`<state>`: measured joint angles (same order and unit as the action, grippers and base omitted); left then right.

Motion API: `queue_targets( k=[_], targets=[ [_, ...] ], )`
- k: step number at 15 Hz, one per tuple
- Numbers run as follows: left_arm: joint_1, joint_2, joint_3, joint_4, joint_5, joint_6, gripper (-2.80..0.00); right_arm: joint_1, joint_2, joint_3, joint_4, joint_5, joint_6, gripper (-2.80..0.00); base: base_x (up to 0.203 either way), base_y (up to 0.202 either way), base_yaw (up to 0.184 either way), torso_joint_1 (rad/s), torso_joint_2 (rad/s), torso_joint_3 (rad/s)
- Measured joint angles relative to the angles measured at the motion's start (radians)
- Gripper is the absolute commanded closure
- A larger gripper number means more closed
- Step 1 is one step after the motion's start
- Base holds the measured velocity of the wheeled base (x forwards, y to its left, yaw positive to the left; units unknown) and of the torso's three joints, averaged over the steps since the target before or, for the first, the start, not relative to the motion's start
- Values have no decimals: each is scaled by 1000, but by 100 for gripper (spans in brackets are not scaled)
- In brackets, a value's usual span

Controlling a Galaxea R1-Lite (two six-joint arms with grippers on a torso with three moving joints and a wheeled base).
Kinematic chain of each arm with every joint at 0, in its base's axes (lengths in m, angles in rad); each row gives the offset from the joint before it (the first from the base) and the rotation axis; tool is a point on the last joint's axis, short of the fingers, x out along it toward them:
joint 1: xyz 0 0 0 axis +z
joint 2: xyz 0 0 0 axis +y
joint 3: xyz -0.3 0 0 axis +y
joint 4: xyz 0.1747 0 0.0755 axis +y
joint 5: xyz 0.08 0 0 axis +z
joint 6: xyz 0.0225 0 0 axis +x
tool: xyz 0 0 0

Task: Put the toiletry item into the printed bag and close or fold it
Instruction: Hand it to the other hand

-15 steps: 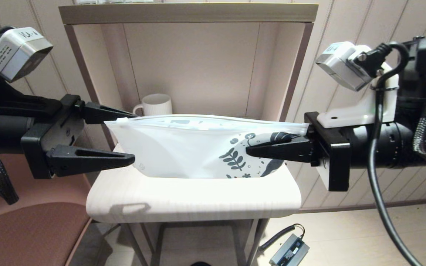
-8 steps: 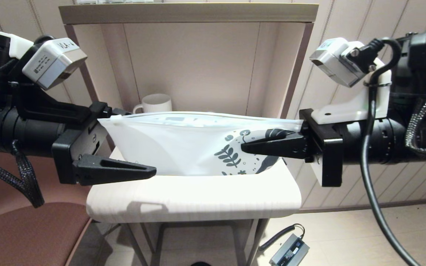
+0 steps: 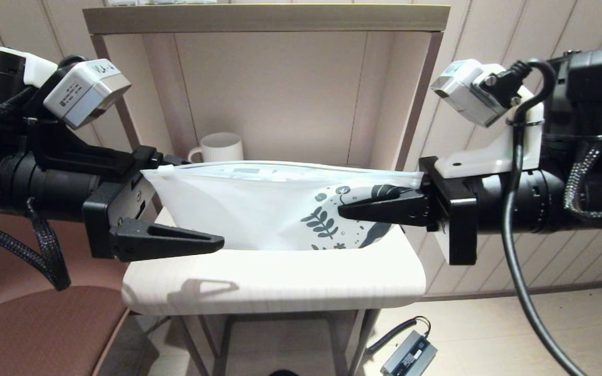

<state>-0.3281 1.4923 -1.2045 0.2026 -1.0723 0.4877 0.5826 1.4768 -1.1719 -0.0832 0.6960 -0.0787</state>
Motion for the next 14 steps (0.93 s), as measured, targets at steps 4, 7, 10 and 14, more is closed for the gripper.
queue_targets(
  k=[4,7,10,14],
  targets=[
    [0,3,3,-2,0,2,-280,0,1,-3,0,0,0,0,0,0,0,0,0,0],
    [0,5,1,-17,0,0,0,0,2,-3,-1,0,0,0,0,0,0,0,0,0],
    [0,5,-2,-37,-3,-7,0,0,2,-4,-2,1,-2,0,0,0,0,0,0,0],
    [0,5,3,-37,-5,-2,0,0,1,-3,-2,1,-1,0,0,0,0,0,0,0]
  ],
)
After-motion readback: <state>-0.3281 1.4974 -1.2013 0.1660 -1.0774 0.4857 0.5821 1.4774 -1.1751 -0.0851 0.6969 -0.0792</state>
